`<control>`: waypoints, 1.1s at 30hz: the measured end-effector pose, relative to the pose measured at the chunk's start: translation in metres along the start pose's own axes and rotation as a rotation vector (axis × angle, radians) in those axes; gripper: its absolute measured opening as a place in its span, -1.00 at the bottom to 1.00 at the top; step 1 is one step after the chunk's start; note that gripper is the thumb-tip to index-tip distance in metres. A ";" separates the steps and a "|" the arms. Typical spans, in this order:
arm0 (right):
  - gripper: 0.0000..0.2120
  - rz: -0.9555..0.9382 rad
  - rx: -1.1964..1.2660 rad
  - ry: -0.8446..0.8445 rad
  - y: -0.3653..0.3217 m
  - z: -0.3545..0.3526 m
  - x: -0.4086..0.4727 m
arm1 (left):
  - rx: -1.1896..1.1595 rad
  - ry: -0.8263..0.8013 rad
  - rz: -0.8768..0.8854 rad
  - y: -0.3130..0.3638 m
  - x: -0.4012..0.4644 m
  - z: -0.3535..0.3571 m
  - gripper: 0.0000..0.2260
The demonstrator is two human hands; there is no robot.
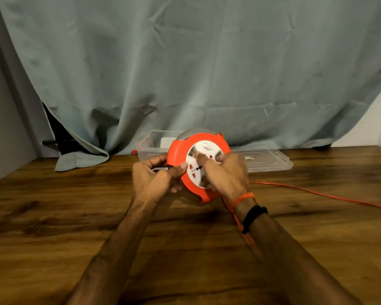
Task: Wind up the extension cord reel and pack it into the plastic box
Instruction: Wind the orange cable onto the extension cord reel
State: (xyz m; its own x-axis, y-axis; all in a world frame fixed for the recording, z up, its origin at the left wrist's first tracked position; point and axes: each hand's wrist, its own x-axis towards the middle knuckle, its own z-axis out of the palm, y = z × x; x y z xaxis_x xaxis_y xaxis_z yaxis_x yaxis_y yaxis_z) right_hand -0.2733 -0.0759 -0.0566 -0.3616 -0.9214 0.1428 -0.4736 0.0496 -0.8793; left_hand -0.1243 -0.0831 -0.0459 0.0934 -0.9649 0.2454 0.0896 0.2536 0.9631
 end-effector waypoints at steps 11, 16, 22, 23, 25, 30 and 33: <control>-0.61 -0.043 0.024 -0.070 -0.029 -0.019 -0.007 | -0.050 -0.010 -0.049 0.001 0.000 -0.003 -0.66; -0.71 -0.280 -0.437 0.149 -0.034 -0.035 -0.015 | -0.067 -0.003 -0.058 0.001 0.001 -0.004 -0.67; -0.39 -0.612 -0.713 0.101 -0.030 -0.037 -0.013 | -0.091 0.005 -0.071 0.002 0.001 -0.007 -0.72; -0.38 -0.637 -0.755 0.086 -0.030 -0.036 -0.013 | -0.087 0.005 -0.067 0.002 0.001 -0.007 -0.72; -0.37 -0.680 -0.816 0.060 -0.030 -0.036 -0.014 | -0.086 -0.001 -0.061 0.002 0.000 -0.007 -0.73; -0.37 -0.712 -0.842 0.020 -0.027 -0.034 -0.013 | -0.080 -0.026 -0.066 0.005 -0.001 -0.006 -0.72; -0.37 -0.716 -0.860 0.016 -0.025 -0.035 -0.009 | -0.043 -0.033 -0.059 0.004 -0.001 -0.006 -0.71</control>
State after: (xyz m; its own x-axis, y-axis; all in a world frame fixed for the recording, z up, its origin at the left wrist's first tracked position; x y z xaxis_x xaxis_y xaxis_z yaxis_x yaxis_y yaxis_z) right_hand -0.2859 -0.0551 -0.0206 0.2097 -0.8394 0.5014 -0.9721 -0.2343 0.0143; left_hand -0.1181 -0.0805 -0.0430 0.0545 -0.9797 0.1929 0.1366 0.1987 0.9705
